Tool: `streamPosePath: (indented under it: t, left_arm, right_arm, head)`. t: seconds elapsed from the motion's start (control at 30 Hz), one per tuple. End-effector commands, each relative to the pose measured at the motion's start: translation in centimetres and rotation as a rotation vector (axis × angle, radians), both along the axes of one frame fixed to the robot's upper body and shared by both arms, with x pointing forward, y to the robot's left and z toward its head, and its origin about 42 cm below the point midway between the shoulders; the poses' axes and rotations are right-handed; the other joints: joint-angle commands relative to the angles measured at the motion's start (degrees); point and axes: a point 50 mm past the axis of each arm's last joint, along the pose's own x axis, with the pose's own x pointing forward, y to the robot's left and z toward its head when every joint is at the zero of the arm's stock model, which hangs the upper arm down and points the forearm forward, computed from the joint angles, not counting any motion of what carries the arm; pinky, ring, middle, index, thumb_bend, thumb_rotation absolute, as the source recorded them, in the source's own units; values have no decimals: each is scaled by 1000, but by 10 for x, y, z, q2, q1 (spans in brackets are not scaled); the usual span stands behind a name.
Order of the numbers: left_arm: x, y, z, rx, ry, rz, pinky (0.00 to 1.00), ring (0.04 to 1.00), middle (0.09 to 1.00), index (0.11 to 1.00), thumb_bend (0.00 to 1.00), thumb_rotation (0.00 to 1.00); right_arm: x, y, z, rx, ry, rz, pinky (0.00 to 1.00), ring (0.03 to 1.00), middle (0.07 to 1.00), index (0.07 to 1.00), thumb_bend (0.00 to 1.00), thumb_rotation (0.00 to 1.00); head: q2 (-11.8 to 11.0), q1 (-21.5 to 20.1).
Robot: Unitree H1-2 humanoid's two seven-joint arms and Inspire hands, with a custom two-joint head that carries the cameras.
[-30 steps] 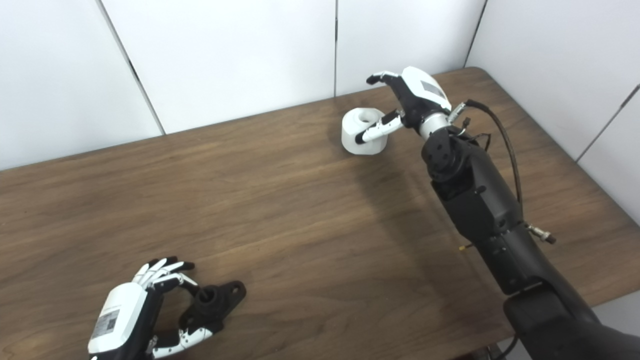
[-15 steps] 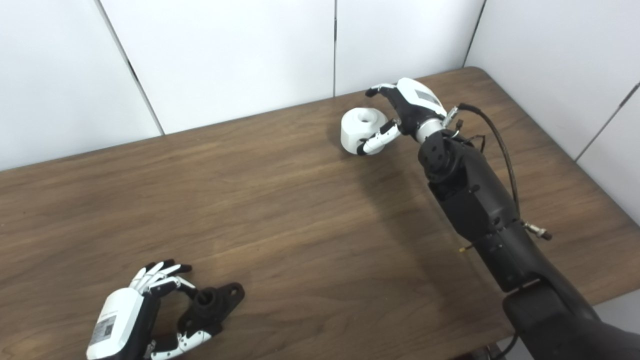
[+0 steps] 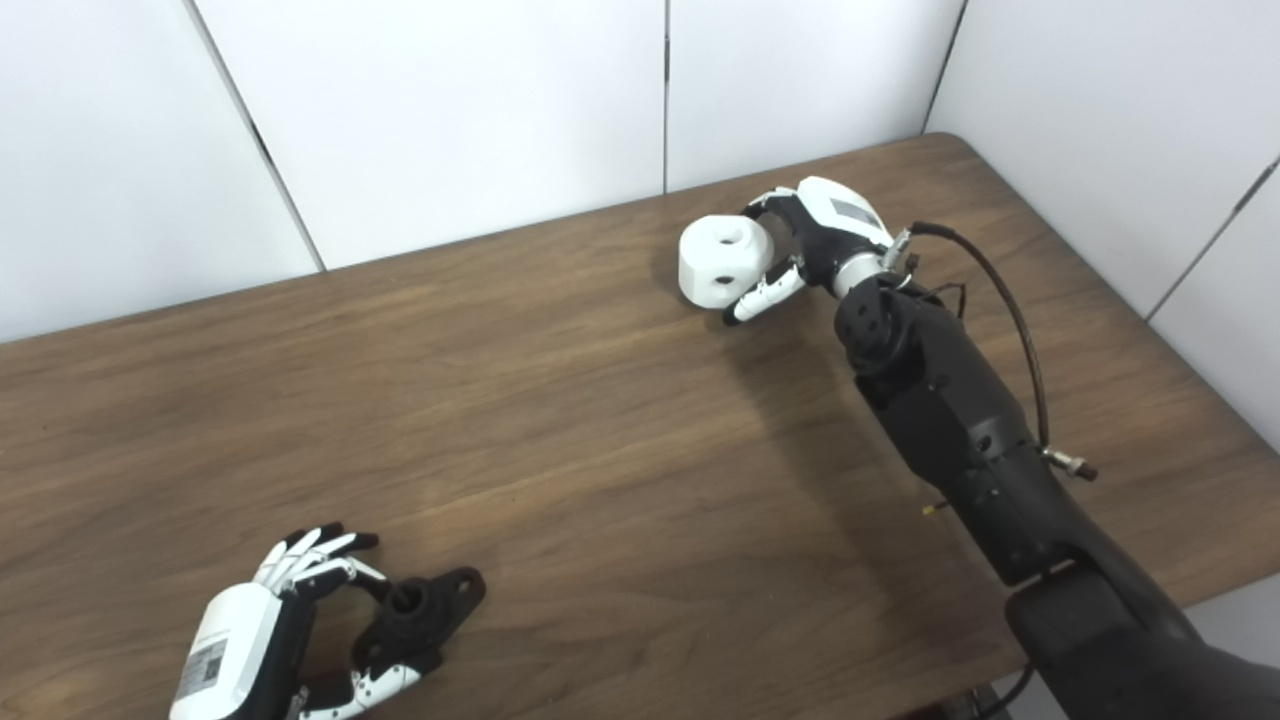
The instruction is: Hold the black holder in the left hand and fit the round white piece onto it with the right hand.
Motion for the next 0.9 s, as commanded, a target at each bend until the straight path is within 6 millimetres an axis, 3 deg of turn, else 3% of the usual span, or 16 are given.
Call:
streamPosePath:
  t: [0.0, 0.5, 0.87]
  left_arm:
    - [-5, 4, -4, 34, 29, -4, 947, 903, 804, 486, 520, 43]
    - [-5, 2, -3, 47, 38, -11, 940, 897, 801, 485, 520, 43]
    - [-6, 1, -2, 55, 40, -18, 933, 893, 796, 485, 520, 44]
  right_arm:
    - [7, -6, 26, -27, -97, 12, 902, 978, 935, 769, 942, 236]
    - [7, -1, 33, 0, -153, 34, 898, 969, 918, 722, 916, 255]
    - [7, 5, 25, -2, -169, 36, 857, 947, 895, 671, 893, 239]
  head:
    - [0, -1]
    - [5, 4]
    - [7, 6]
